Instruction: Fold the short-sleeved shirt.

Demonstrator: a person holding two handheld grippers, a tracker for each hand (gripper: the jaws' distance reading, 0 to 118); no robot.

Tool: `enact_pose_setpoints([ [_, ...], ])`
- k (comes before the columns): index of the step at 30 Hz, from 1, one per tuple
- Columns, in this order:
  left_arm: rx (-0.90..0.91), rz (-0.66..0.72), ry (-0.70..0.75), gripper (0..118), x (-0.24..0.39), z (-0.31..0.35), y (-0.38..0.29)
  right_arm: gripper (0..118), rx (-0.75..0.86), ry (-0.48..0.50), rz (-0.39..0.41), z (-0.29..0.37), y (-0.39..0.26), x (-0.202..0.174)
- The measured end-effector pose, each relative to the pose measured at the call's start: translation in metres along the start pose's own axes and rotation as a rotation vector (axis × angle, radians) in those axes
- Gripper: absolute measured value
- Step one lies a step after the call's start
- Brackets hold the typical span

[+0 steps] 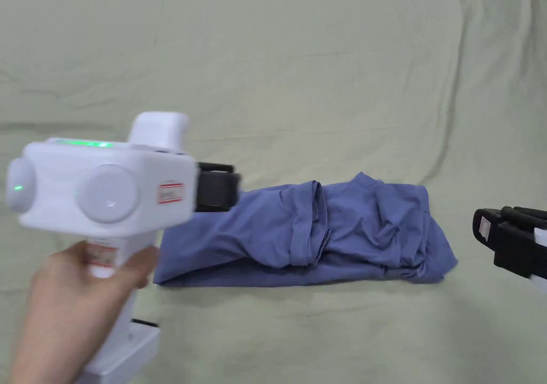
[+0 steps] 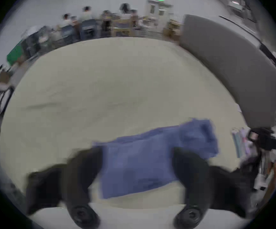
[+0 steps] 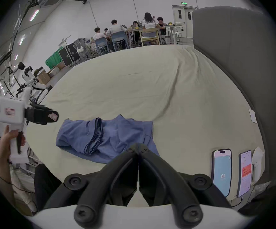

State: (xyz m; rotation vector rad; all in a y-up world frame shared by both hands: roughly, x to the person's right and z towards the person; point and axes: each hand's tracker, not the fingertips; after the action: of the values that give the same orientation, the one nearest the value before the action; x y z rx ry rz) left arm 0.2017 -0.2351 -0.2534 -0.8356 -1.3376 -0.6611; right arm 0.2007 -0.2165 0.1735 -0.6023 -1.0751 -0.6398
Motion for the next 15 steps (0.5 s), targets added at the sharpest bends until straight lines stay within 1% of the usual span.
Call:
enact_pose_setpoints([
  [1,-0.037,0.061,0.062,106,-0.021,-0.010,-0.004,4,-0.003,0.006,0.002,0.000,-0.001,-0.002],
  [2,-0.070,0.119,0.085,108,-0.041,-0.025,-0.007,4,-0.009,0.010,0.007,-0.002,-0.002,-0.004],
  [3,-0.112,0.164,0.068,108,-0.053,-0.039,-0.012,4,-0.017,0.012,0.013,-0.003,-0.004,-0.006],
  [5,-0.142,0.203,-0.018,108,-0.059,-0.064,-0.019,4,-0.036,0.012,0.023,-0.007,-0.005,-0.009],
  [7,-0.168,0.186,-0.071,108,-0.050,-0.088,-0.026,4,-0.048,0.011,0.026,-0.010,-0.006,-0.011],
  [8,-0.212,0.161,-0.114,107,-0.042,-0.100,-0.030,4,-0.054,0.010,0.027,-0.012,-0.006,-0.012],
  [9,-0.231,0.164,-0.182,88,-0.038,-0.107,-0.037,4,-0.060,0.008,0.029,-0.012,-0.006,-0.012],
  [10,-0.224,0.178,-0.159,59,-0.034,-0.108,-0.040,4,-0.063,0.003,0.031,-0.012,-0.007,-0.012],
  [11,-0.152,0.106,-0.086,48,-0.030,-0.094,-0.039,4,-0.064,-0.005,0.035,-0.011,-0.007,-0.012],
  [12,-0.165,0.111,-0.105,35,-0.029,-0.086,-0.036,4,-0.066,-0.013,0.038,-0.011,-0.007,-0.012],
  [13,-0.167,0.109,-0.103,26,-0.031,-0.082,-0.035,4,-0.067,-0.014,0.038,-0.011,-0.007,-0.011],
  [14,-0.169,0.124,-0.117,21,-0.039,-0.077,-0.033,4,-0.070,-0.015,0.038,-0.014,-0.007,-0.010],
  [15,-0.154,0.164,-0.153,20,-0.044,-0.072,-0.033,4,-0.073,-0.016,0.040,-0.015,-0.006,-0.009],
])
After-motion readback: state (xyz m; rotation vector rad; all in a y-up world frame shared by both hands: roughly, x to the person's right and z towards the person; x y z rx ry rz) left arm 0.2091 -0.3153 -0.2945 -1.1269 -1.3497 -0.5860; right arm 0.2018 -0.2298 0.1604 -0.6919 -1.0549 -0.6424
